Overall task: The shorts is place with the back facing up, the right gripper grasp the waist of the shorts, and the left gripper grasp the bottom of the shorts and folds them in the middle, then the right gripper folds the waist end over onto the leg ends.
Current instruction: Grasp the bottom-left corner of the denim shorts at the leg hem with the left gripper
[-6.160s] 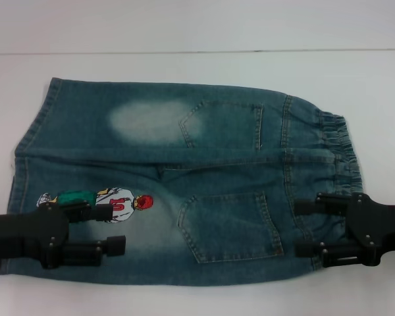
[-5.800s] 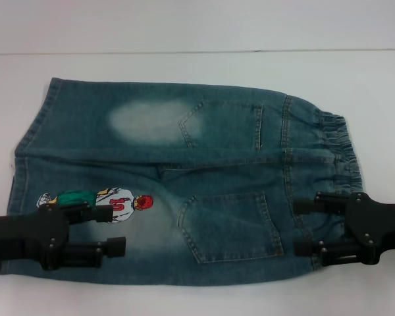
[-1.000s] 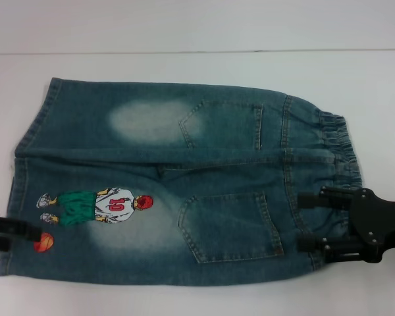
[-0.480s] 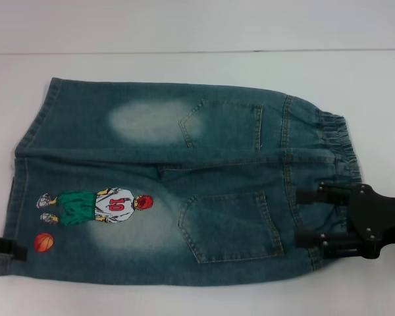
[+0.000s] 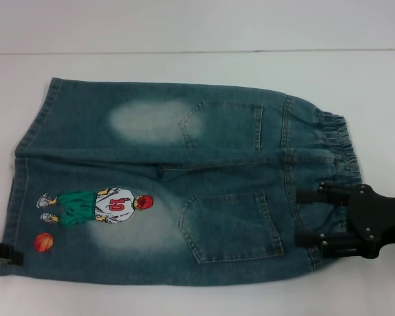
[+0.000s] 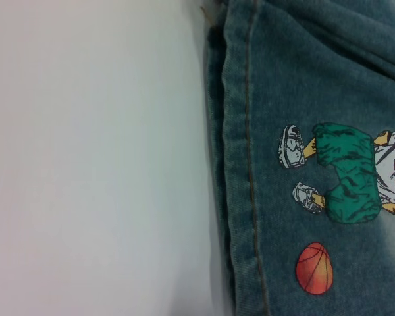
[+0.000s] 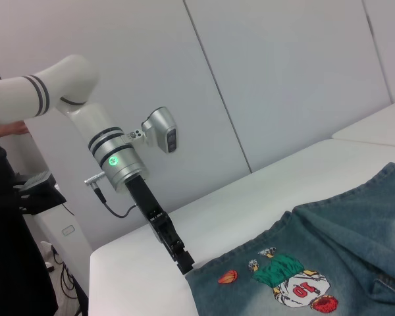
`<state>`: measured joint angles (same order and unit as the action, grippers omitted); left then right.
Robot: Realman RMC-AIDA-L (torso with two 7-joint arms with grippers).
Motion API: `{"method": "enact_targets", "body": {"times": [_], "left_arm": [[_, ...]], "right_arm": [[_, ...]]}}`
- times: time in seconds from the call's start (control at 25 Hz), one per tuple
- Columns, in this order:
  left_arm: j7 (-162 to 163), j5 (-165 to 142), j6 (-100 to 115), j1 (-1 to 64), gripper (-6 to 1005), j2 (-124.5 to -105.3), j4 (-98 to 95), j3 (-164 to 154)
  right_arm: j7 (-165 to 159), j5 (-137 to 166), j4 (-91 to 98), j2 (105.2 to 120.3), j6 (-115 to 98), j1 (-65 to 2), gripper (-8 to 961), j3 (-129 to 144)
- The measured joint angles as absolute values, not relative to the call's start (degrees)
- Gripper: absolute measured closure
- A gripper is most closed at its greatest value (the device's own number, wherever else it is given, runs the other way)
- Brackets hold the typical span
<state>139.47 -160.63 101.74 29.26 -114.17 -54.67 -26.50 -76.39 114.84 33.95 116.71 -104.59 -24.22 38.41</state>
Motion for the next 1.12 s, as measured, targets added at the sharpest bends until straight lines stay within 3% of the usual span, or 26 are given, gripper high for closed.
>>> {"method": "enact_targets", "body": {"times": [1.12], "left_arm": [[138.8, -159.8, 101.4, 31.6, 99, -115.57, -53.1, -26.5]], "right_arm": [[-76.4, 114.8, 33.7, 116.75, -104.2, -24.2, 43, 38.4]]}}
